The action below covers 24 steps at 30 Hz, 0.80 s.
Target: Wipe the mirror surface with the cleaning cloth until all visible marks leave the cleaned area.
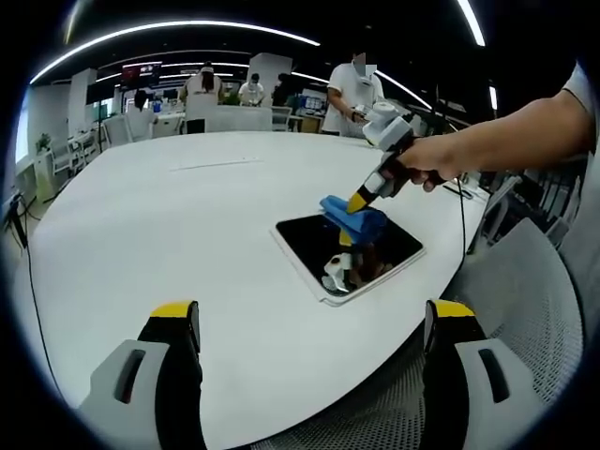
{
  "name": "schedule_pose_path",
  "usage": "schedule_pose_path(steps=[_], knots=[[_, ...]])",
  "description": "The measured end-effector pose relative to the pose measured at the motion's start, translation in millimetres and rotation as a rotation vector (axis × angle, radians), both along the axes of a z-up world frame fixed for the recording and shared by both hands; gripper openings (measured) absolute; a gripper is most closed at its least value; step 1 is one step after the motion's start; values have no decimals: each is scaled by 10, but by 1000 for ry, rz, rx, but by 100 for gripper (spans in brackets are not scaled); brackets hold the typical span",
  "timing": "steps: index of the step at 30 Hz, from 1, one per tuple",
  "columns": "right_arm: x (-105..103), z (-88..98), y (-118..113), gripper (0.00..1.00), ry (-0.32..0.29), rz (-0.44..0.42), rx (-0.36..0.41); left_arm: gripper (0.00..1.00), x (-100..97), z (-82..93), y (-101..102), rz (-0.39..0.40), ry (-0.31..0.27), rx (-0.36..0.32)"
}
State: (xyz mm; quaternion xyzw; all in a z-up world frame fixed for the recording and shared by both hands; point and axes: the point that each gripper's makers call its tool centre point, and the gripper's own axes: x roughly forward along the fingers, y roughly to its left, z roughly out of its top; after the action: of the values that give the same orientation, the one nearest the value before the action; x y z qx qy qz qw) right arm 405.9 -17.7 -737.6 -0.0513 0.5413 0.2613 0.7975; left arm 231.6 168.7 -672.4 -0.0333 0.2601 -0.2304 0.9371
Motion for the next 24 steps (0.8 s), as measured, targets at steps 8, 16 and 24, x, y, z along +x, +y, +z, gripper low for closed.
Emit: schedule_pose_path(steps=[8, 16, 24], knots=[[16, -3, -87, 0, 4, -13, -6, 99, 1, 4, 0, 0, -2, 1], [21, 7, -193, 0, 6, -38, -19, 99, -1, 2, -8, -4, 0, 2], [62, -12, -249, 0, 4, -52, -25, 99, -7, -4, -14, -9, 3, 4]])
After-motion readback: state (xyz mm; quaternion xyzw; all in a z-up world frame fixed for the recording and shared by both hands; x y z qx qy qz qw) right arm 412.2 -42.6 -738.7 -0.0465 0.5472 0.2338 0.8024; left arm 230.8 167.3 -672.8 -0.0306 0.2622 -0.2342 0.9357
